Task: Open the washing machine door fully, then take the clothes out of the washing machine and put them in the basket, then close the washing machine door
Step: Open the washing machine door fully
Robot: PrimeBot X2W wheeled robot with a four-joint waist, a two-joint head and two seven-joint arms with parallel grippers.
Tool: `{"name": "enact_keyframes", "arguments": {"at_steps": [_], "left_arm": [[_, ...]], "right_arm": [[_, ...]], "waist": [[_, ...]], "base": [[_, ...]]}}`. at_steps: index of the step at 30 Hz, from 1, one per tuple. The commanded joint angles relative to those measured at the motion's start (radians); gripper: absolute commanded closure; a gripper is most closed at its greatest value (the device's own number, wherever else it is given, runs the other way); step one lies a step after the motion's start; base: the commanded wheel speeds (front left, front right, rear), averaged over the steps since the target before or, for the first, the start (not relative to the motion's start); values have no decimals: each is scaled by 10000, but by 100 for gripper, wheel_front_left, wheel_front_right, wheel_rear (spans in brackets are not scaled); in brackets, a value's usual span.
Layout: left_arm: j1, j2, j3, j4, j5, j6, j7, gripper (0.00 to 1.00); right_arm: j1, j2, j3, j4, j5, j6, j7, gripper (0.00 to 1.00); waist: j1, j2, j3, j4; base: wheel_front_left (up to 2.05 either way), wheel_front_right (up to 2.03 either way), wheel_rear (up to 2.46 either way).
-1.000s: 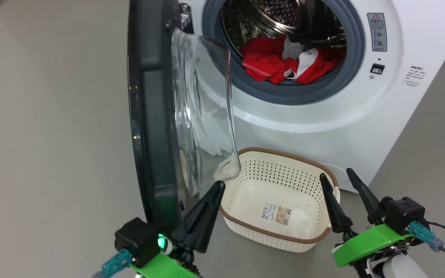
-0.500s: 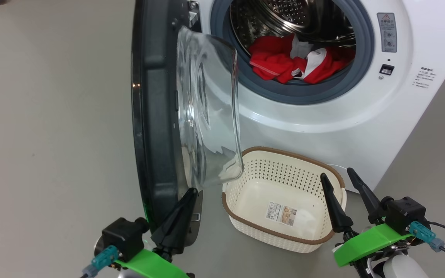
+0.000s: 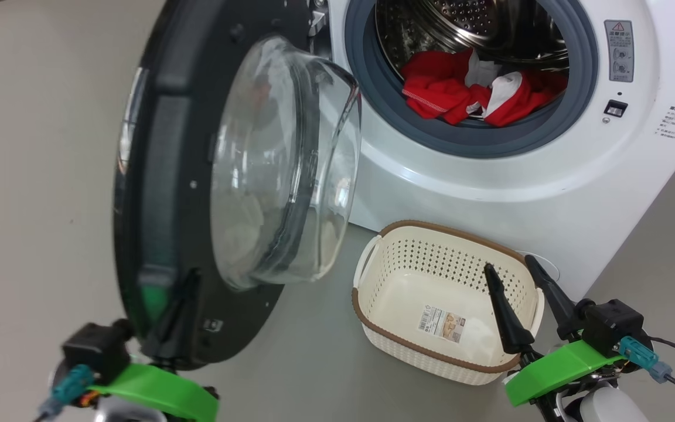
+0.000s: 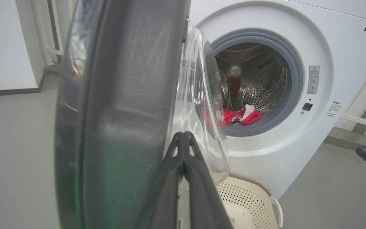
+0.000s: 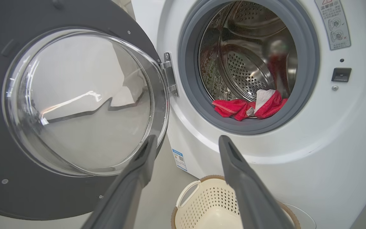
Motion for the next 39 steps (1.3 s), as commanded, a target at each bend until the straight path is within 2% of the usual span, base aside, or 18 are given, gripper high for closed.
{"name": "enact_keyframes", "arguments": {"at_steps": [1, 8, 23, 32, 39], "left_arm": [[-230, 336, 581, -204, -66, 188, -123, 100], [-154, 962, 1583, 47, -497, 388, -197, 100], [-1098, 2069, 2865, 1771, -1047, 254, -677, 100], [-2051, 2332, 3256, 3002, -1035, 301, -1120, 100], [-2790, 2429, 3450, 4037, -1039, -17, -1296, 100]], "right_arm": [[-145, 22, 259, -246, -180, 77, -65, 0], [-418, 22, 301, -200, -304, 77, -65, 0], [-665, -17, 321, -187, -701, 77, -65, 0], [-834, -243, 231, -245, -822, 77, -65, 0], [-924, -312, 246, -241, -895, 77, -65, 0]], "waist": [[0, -1, 15, 8], [0, -1, 313, -149], [0, -1, 969, -577], [0, -1, 1415, -611], [0, -1, 1557, -571]], "base": [[0, 0, 0], [0, 0, 0], [0, 0, 0], [0, 0, 0], [0, 0, 0]]}}
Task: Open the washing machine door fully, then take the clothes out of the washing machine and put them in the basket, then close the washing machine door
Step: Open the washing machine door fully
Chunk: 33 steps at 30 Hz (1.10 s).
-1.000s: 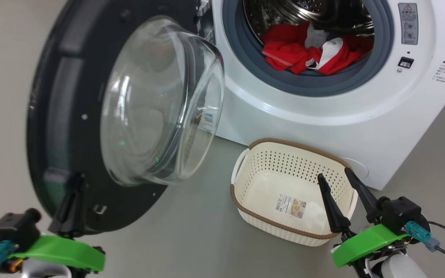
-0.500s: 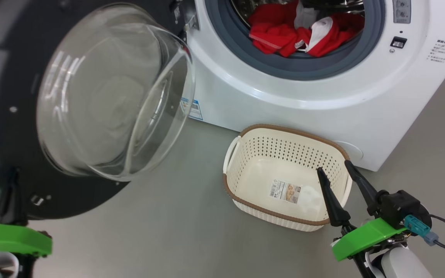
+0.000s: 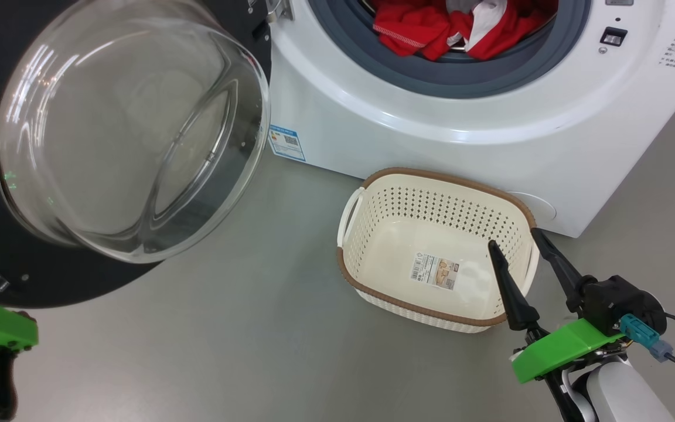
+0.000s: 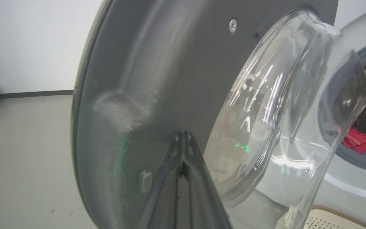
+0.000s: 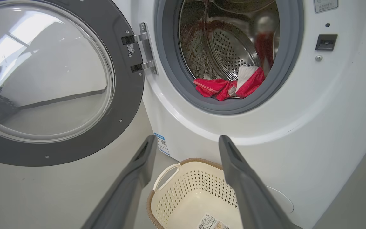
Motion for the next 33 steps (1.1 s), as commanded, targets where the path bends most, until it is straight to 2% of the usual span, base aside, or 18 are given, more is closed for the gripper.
{"name": "enact_keyframes", "arguments": {"at_steps": [1, 8, 13, 14, 15, 16, 17, 25, 29, 33], "left_arm": [[-579, 668, 525, 130, 51, -41, -144, 100], [-954, 732, 613, 798, 216, -294, -180, 100], [-683, 648, 457, 526, 881, -311, -186, 100], [-561, 581, 454, 357, 993, -293, -186, 93], [-429, 480, 509, 156, 1030, -275, -186, 57], [-291, 379, 592, -49, 1022, -275, -187, 9], [-141, 263, 696, -292, 991, -271, -187, 0], [932, -611, 943, -3188, 1288, -164, -188, 0], [1662, -1250, 220, -4775, 1413, -352, -5, 0], [2094, -1641, -353, -5414, 1319, -506, 221, 0]], "right_arm": [[-294, -25, 252, -223, -23, 77, -65, 0], [-440, -5, 324, -180, 1, 77, -65, 0], [-316, 59, 301, -118, -35, 77, -65, 0], [-267, 80, 275, -122, -38, 77, -65, 0], [-218, 104, 230, -135, -17, 77, -65, 0], [-169, 127, 203, -144, -1, 77, -65, 0], [-122, 149, 184, -155, 3, 77, -65, 0], [148, 283, -322, -343, 87, 77, -65, 0], [368, 314, -781, -425, 137, 77, -65, 0], [410, 319, -1187, -470, 47, 77, -65, 0]], "waist": [[0, -1, 33, 27], [0, -1, -34, -63], [0, -1, -391, -154], [0, -1, -493, -182], [0, -1, -598, -213], [0, -1, -706, -249], [0, -1, -815, -296], [0, -1, -1484, -790], [0, -1, -1770, -1212], [0, -1, -1925, -1664]], "base": [[0, 0, 0], [0, 0, 0], [0, 0, 0], [0, 0, 0], [0, 0, 0], [0, 0, 0], [0, 0, 0], [0, 0, 0], [0, 0, 0], [0, 0, 0]]}}
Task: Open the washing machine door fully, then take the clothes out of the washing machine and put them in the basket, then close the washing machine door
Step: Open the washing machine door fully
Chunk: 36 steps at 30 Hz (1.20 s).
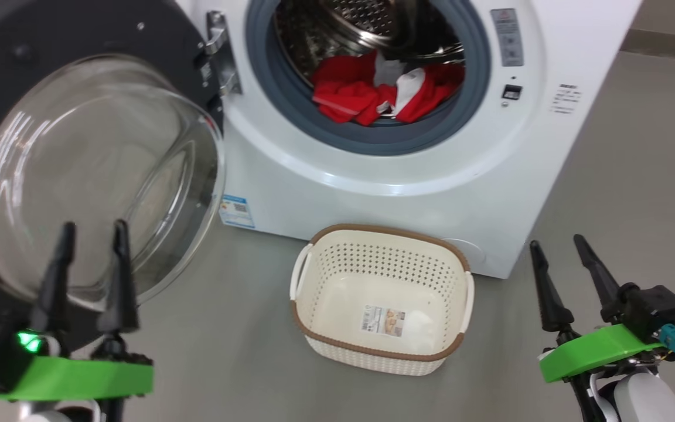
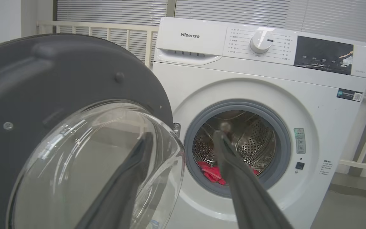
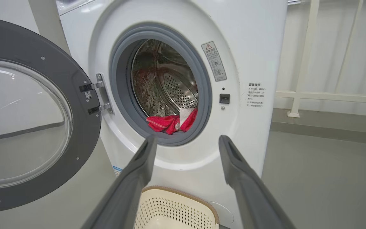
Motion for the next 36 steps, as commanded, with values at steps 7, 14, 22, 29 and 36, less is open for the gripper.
{"name": "enact_keyframes", "arguments": {"at_steps": [7, 14, 22, 29, 36], "left_arm": [[507, 61, -359, -254, -119, -384, 83, 0], [1086, 121, -442, 299, 336, -366, -247, 0], [1431, 84, -121, 584, 984, -342, -398, 0], [1973, -204, 194, 588, 1444, -541, -403, 0], [2166, -448, 510, 695, 1766, -678, -404, 0]], "right_arm": [[14, 11, 113, -539, -87, 77, -65, 0], [199, 11, -3, -873, -208, 77, -65, 0], [461, 12, 134, -1290, -621, 77, -65, 0], [820, 12, 296, -1613, -745, 77, -65, 0], [972, 12, 278, -1549, -889, 77, -65, 0]], "waist": [[0, -1, -359, -1279], [0, -1, -316, -2132], [0, -1, -340, -2657], [0, -1, -409, -2925], [0, -1, -487, -2997]], "base": [[0, 0, 0], [0, 0, 0], [0, 0, 0], [0, 0, 0], [0, 0, 0]]}}
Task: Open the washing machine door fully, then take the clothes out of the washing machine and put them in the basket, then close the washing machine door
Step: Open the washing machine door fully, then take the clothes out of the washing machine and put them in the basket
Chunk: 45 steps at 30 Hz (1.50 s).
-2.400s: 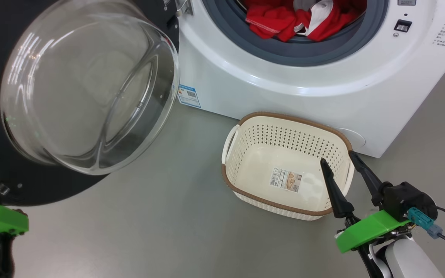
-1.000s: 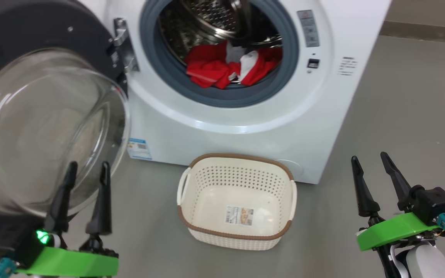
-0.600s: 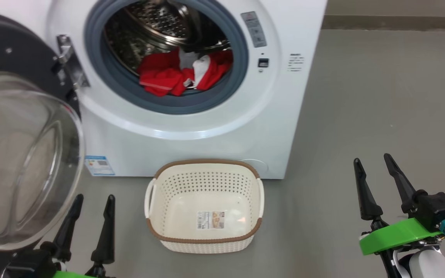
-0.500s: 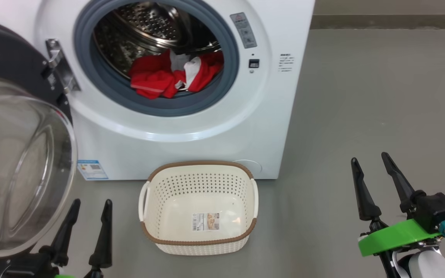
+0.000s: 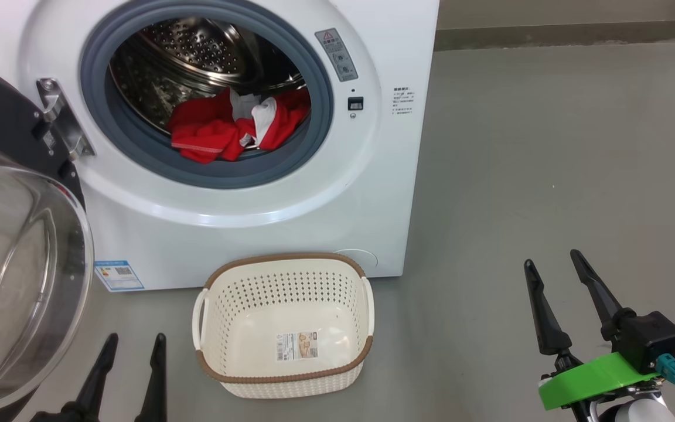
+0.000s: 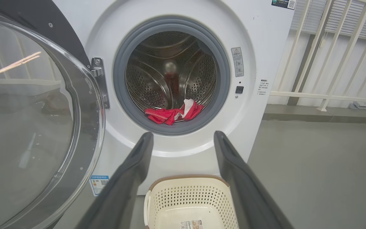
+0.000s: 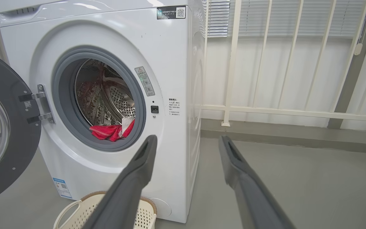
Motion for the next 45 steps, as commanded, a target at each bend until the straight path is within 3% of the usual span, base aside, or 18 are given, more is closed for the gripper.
{"name": "enact_keyframes", "arguments": {"at_steps": [1, 14, 34, 45], "left_arm": [[-161, 92, 411, -158, 149, -75, -94, 0], [-217, -89, 572, 83, 435, -197, -95, 0], [-257, -79, 656, 199, -113, -224, -95, 0], [-413, -256, 1023, 472, 123, -212, -95, 0]], "right_arm": [[-36, -43, 190, -215, -154, 75, -65, 0], [-51, -43, 268, -72, 8, 75, -65, 0], [-60, -43, 215, 216, 64, 75, -65, 0], [-62, -43, 322, 292, 67, 75, -65, 0]], "waist": [[0, 0, -17, -6], [0, 0, -51, 7], [0, 0, -89, 136], [0, 0, -111, 103]], "base": [[0, 0, 0], [0, 0, 0], [1, -1, 0], [104, -104, 0]]}}
